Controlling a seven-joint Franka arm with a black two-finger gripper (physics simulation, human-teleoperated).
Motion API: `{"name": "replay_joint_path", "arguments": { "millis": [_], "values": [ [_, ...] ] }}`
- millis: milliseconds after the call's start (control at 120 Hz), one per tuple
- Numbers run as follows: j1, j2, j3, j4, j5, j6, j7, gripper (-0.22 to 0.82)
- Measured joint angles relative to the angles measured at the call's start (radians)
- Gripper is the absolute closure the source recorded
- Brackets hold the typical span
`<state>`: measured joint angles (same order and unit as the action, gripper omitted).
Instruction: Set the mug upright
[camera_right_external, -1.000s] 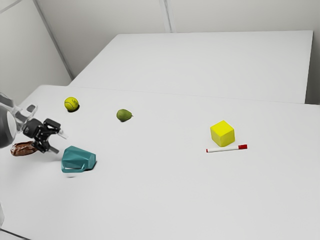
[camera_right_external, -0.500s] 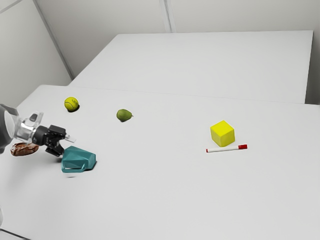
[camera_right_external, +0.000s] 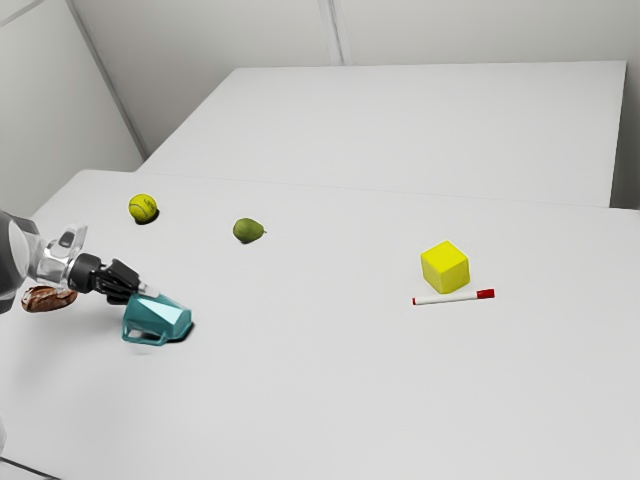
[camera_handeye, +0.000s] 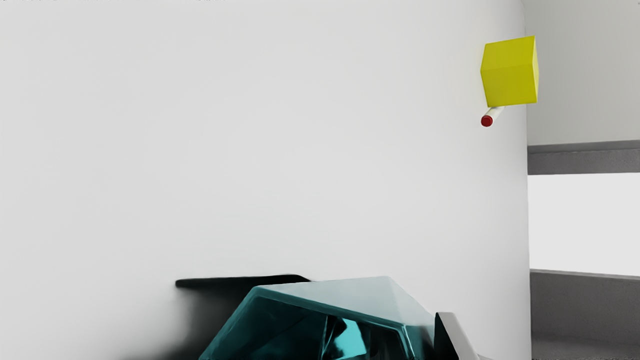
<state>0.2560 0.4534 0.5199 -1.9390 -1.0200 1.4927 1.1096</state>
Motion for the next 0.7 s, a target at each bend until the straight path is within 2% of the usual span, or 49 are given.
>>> {"name": "replay_joint_path", "arguments": {
  "millis": [158,292,417,492,583,700],
  "values": [
    [-0.008,-0.018,0.0,0.005,-0.001,0.001,0.02,0.76],
    [-0.04,-0.114,-0.002,0.035,0.004,-0.019,0.017,0.77],
    [-0.101,-0.181,-0.072,0.089,0.04,-0.008,-0.005,0.78],
    [-0.188,-0.2,-0.123,0.132,0.166,0.051,-0.022,0.78],
    [-0.308,-0.213,-0.16,0.148,0.373,0.181,-0.046,0.79],
    [-0.387,-0.245,-0.211,0.124,0.61,0.347,-0.099,0.79]
  ]
}}
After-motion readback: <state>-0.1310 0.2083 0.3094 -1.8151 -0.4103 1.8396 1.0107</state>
